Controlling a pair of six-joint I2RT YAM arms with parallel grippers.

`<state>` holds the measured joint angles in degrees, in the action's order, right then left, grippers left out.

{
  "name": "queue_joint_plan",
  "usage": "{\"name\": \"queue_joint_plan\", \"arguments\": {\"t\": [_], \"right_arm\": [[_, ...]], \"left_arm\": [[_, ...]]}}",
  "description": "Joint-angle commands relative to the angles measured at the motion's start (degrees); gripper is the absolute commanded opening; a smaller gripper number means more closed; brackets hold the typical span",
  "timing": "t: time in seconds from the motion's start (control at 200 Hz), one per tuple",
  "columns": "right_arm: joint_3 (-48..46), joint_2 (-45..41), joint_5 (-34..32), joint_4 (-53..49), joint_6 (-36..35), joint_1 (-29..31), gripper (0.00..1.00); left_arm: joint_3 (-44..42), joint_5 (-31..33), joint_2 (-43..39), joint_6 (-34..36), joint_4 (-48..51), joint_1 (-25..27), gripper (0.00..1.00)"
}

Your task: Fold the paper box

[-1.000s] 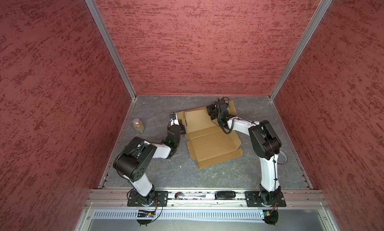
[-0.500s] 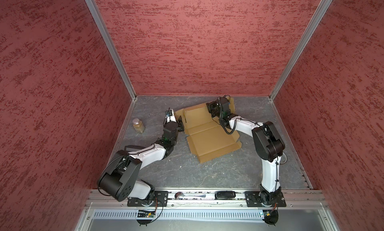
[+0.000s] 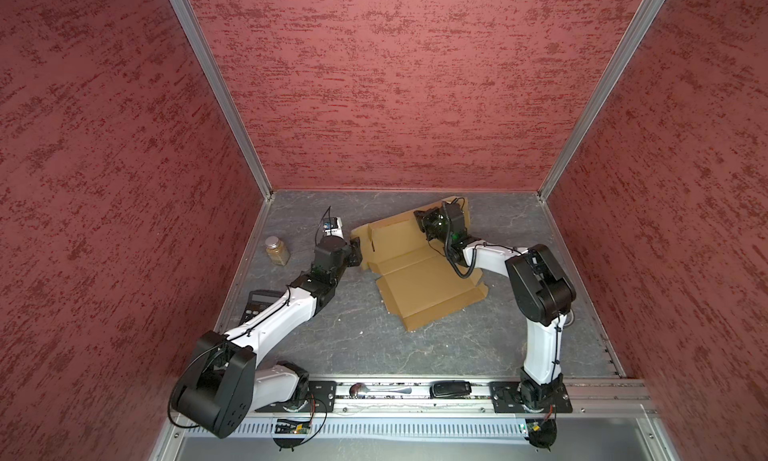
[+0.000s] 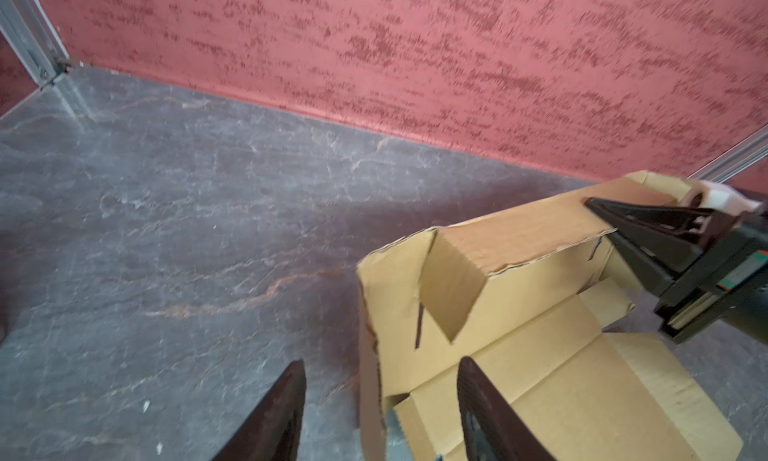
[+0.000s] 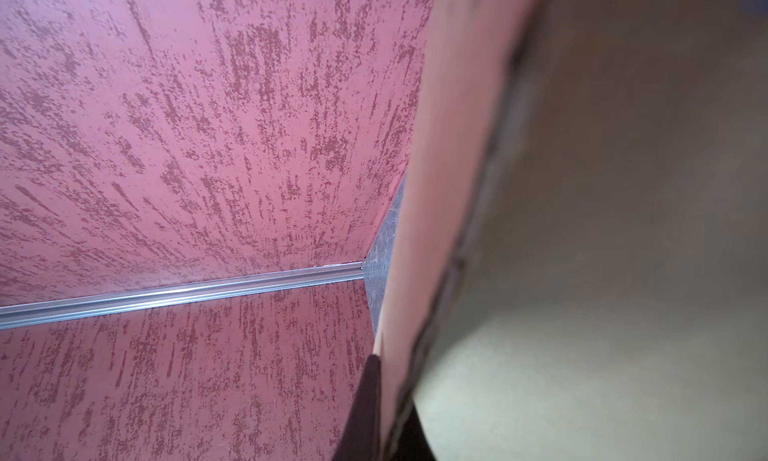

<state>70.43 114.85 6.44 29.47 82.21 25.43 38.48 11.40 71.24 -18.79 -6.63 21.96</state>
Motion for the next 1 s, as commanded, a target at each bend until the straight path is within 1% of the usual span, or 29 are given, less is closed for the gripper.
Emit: {"name": "queue_joint_plan", "arguments": {"t": [0.0,0.19,0.296,0.471,0.556,0.716,0.907,0.997], "right_arm": [[-1.08,-2.44,0.75,2.96,1.01,-0.80,0.05],[-0.65,-2.87,1.56,3.10,0.67,-1.17,0.05],[-0.58,-3.16,1.48,2.99,0.49,-1.26,0.05],[-0.31,-3.14,1.64,2.96,0.49,-1.27,0.04],[-0.30,-3.24,1.74,3.14,0.49,-1.31,0.04],[-0.27,-3.69,1.96,3.09,0.15,-1.31,0.04],[-0.74,-3.82,2.17,3.48,0.31,-1.26,0.04],[-0.99,-3.91,2.18,3.83,0.40,-1.26,0.04]], "left_arm": [[0.73,-3.53,0.24,-0.82,6.65,-1.46,0.59],[-0.08,-4.63,0.92,-0.20,8.05,-2.46,0.60],[-1.67,-4.87,-0.07,-0.52,7.23,-2.79,0.61],[-3.50,-6.99,-1.60,-0.35,6.12,-3.85,0.63],[-3.74,-8.17,-0.07,-0.15,5.26,-4.46,0.63],[-4.90,-12.51,3.54,-0.42,-0.04,-6.49,0.63],[-2.61,-18.28,10.43,1.05,-4.48,-8.07,0.63],[-1.80,-19.82,12.81,1.30,-6.59,-8.16,0.63]]}}
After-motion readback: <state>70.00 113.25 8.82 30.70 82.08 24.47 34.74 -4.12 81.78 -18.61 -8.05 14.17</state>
